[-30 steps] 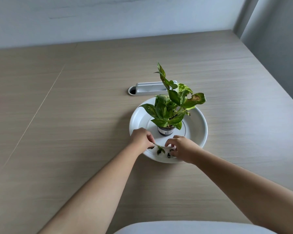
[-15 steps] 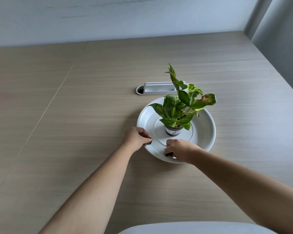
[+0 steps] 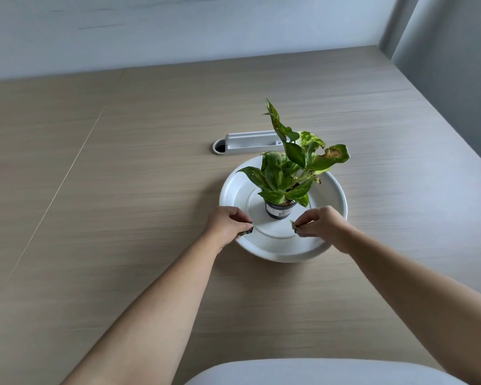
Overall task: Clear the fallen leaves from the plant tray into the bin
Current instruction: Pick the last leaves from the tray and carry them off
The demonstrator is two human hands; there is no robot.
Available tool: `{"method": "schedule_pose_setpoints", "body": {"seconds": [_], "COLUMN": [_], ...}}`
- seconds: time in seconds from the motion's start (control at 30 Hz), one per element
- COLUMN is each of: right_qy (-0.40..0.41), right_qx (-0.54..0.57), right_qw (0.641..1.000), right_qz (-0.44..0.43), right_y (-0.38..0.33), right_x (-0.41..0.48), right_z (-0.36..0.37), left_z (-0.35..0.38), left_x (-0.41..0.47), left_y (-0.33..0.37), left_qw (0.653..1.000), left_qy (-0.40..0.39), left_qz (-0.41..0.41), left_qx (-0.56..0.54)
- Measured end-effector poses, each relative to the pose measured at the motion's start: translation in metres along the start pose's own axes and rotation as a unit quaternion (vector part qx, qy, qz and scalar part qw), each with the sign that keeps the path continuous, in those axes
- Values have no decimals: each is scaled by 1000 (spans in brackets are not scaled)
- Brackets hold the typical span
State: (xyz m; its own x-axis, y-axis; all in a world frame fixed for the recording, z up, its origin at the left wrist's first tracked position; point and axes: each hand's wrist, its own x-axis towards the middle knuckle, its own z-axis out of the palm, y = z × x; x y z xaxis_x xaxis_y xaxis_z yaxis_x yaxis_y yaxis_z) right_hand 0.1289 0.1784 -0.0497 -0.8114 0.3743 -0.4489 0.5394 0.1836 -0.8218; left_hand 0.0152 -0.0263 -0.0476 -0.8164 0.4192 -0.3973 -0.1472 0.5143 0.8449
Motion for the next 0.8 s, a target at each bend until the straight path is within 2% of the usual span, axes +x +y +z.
{"method": "schedule_pose_setpoints", "body": {"seconds": [0.2,0.4,0.6,0.8], "right_qy": [15,87,209,394], "right_qx": [51,85,142,185], "right_qw": [999,993,967,892], "right_qz": [3,1,41,119], "right_y": [4,31,113,257], "right_x": [-20,-58,-163,-338], "right_z": [-9,-56,-146,-227], "left_z": [23,86,207,395], "left_x": [-3,-22,-70,-178], "left_y": [6,28,77,101], "left_qw": [999,995,975,925], "left_qy": [-42,-99,-207,-349], "left_qz": [10,26,75,113], "left_qx": [-11,-11,30,104]}}
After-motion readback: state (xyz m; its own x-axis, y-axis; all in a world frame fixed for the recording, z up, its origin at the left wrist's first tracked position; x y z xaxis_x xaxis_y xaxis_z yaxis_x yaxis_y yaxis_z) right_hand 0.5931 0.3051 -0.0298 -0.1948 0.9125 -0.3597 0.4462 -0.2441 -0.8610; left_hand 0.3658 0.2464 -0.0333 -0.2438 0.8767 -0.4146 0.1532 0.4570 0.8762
